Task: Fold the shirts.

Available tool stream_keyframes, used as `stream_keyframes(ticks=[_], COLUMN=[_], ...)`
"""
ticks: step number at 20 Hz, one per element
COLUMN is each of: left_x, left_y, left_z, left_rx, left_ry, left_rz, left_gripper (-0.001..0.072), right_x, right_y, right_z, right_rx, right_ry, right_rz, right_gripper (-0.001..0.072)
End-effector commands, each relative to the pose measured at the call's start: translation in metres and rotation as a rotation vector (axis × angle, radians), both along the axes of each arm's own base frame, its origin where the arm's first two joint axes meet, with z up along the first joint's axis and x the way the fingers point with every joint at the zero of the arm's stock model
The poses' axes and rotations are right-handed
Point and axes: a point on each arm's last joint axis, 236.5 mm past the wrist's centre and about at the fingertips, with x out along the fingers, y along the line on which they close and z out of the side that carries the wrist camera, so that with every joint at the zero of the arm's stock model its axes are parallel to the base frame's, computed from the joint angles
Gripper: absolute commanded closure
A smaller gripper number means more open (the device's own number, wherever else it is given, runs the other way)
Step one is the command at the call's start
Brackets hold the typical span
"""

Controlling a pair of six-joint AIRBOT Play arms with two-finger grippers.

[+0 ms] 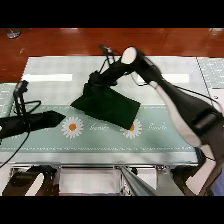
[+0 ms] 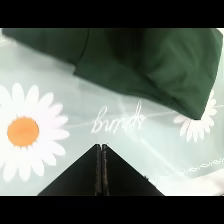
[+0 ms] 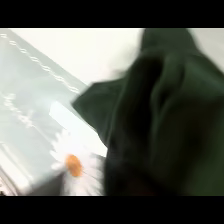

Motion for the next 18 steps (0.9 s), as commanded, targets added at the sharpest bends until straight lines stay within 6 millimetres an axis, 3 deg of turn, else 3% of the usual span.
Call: stream_keyframes(ticks=[1,3,4,8,10,11,13,15,16,18], left_x=[0.008,0.013,0.013,0.012,0.012,0.012,0.012,0.012,0.012,0.013], left_y=[0.003,0.004,0.004,0.004,0.003,0.003,0.003,0.003,0.003,0.003], left_z=[-0.016,-0.019,-0.020,-0.022,-0.022,-0.021,-0.021,-0.022,-0.021,-0.021], left_rx=[-0.040,-0.038,-0.038,-0.037,-0.041,-0.045,-0.045,-0.045,-0.045,-0.045], left_ry=[-0.017,-0.015,-0.009,0.001,0.001,0.000,0.001,0.001,0.002,-0.001], left_rz=[0.078,0.090,0.090,0.087,0.087,0.088,0.087,0.087,0.088,0.090], left_gripper=[0.0692,0.0692,0.0692,0.0692,0.0692,0.0692,0.0692,0.0692,0.0692,0.0692], right_x=[-0.008,0.003,0.011,0.015,0.010,0.002,-0.022,-0.050,-0.066,-0.100], right_y=[0.034,0.007,-0.021,-0.176,-0.262,-0.300,-0.340,-0.355,-0.353,-0.324], right_z=[0.000,0.028,0.048,0.124,0.138,0.136,0.110,0.052,0.019,-0.042], right_rx=[0.125,0.161,0.163,-0.018,-0.240,-0.329,-0.358,-0.299,-0.252,-0.092], right_ry=[0.074,0.090,0.088,-0.039,-0.152,-0.178,-0.180,-0.124,-0.067,0.108], right_rz=[0.058,0.044,0.038,-0.012,-0.142,-0.235,-0.420,-0.660,-0.772,-0.897], right_gripper=[0.0082,0.0082,0.0082,0.0082,0.0082,0.0082,0.0082,0.0083,0.0083,0.0085])
